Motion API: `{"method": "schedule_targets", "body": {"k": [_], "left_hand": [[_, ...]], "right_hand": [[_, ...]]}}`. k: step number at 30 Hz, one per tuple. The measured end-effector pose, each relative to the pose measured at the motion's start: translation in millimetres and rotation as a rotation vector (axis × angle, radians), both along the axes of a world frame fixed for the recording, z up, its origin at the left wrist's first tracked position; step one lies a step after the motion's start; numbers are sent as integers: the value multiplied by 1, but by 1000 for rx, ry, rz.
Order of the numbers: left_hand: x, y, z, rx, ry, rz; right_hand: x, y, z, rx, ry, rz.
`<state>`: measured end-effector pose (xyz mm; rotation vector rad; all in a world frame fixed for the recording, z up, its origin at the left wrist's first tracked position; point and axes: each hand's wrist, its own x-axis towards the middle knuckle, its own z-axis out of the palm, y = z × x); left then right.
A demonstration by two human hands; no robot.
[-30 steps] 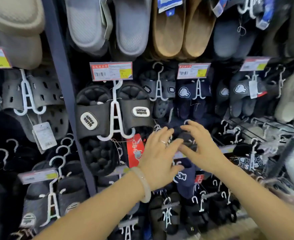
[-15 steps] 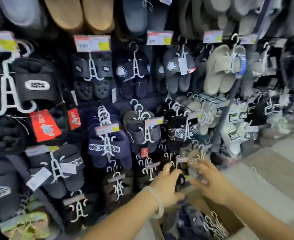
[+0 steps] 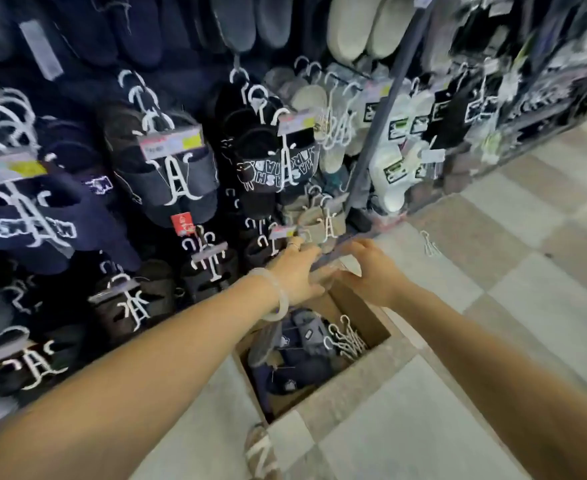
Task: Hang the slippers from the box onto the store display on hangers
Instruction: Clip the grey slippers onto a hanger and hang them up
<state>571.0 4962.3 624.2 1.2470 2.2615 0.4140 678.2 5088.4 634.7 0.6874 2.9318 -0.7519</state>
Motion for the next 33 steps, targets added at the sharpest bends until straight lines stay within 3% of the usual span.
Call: {"method": "schedule_targets", "body": {"k": [10, 17, 20, 27, 33], "left_hand": [[-68, 62, -60, -115, -109, 136], [-89, 89, -130, -229, -198, 316], [-79, 94, -177, -271, -275, 426], [-30, 118, -341, -467, -433, 624], [-40, 140, -496, -571, -329, 648]], "right_hand": [[-67, 80, -61, -110, -212, -12], [-114, 134, -132, -180, -354, 174], [-125, 162, -195, -269, -456, 194], [-104, 207, -362, -216, -625, 319], [-102, 204, -512, -192, -700, 396]]}}
